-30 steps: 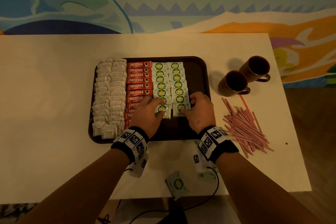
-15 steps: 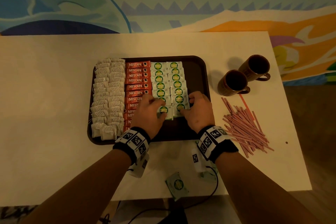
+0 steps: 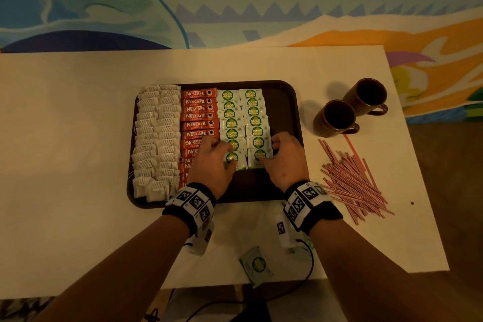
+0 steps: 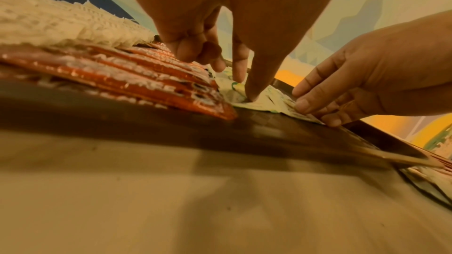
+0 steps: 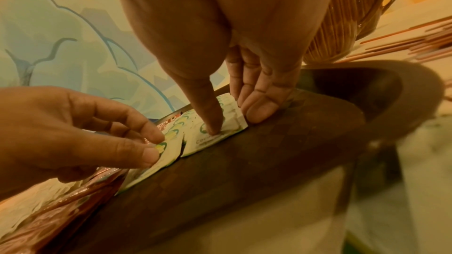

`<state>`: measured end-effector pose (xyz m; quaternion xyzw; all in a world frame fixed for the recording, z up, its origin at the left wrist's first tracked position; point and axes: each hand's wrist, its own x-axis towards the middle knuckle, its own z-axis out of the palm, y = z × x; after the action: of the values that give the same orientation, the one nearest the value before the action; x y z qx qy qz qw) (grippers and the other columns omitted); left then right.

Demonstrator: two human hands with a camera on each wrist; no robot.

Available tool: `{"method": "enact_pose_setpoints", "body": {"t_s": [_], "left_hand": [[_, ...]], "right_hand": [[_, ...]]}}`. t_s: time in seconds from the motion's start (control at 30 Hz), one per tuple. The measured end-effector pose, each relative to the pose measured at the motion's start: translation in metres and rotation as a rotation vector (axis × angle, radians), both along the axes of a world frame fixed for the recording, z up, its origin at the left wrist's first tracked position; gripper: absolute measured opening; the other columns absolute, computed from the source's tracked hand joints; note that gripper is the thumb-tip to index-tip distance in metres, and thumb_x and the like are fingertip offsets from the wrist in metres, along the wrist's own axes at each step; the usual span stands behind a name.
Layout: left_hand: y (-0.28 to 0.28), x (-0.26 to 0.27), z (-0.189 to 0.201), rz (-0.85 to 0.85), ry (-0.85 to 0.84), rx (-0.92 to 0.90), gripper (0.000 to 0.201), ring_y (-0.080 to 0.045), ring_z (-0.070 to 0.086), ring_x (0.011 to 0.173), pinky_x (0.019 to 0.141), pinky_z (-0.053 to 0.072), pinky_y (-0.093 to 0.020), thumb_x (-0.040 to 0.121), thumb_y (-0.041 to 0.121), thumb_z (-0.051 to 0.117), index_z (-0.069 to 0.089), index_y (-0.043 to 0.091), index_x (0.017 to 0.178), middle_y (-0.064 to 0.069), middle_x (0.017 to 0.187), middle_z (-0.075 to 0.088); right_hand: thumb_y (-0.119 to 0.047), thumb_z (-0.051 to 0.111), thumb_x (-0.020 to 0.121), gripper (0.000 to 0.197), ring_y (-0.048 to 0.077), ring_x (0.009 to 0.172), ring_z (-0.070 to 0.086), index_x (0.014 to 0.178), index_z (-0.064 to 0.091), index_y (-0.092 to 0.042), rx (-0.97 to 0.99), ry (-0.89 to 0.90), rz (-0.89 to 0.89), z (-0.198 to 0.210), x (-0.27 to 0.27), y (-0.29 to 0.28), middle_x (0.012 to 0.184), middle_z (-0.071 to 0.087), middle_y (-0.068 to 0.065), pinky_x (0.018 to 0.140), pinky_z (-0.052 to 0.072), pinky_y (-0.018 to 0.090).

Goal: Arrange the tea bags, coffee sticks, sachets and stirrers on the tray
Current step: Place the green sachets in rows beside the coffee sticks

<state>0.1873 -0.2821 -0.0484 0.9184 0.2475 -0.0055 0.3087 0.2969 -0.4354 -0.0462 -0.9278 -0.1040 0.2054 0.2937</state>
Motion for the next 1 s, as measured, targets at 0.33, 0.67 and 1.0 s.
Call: {"method": "enact_pose_setpoints", "body": {"t_s": [0.33, 0.67, 1.0], "left_hand": [[0.0, 0.004, 0.0, -0.06, -0.027, 0.0, 0.034, -0.023, 0.057, 0.11, 0.098, 0.051, -0.034, 0.086, 0.017, 0.078, 0.07, 0.014, 0.12, -0.005, 0.125, 0.051], [0.003, 0.007, 0.003, -0.057, -0.009, -0.035, 0.037, -0.028, 0.057, 0.113, 0.098, 0.052, -0.041, 0.085, 0.017, 0.08, 0.069, 0.011, 0.119, -0.008, 0.125, 0.053], [-0.003, 0.001, 0.016, -0.09, -0.079, -0.036, 0.028, -0.022, 0.057, 0.106, 0.093, 0.05, -0.034, 0.091, 0.022, 0.074, 0.071, 0.013, 0.118, -0.006, 0.12, 0.055]], "right_hand": [[-0.02, 0.086, 0.078, 0.053, 0.025, 0.11, 0.06, 0.122, 0.057, -0.017, 0.016, 0.004, 0.002, 0.001, -0.002, 0.003, 0.126, 0.056, 0.006, 0.094, 0.056, 0.046], [-0.02, 0.086, 0.08, 0.051, 0.024, 0.109, 0.061, 0.122, 0.057, -0.017, 0.026, -0.005, 0.01, 0.002, -0.002, 0.002, 0.125, 0.057, 0.005, 0.093, 0.057, 0.044], [-0.022, 0.085, 0.081, 0.049, 0.018, 0.096, 0.063, 0.123, 0.062, -0.017, 0.032, -0.035, 0.003, 0.026, -0.004, -0.022, 0.114, 0.063, 0.002, 0.084, 0.055, 0.033]]}}
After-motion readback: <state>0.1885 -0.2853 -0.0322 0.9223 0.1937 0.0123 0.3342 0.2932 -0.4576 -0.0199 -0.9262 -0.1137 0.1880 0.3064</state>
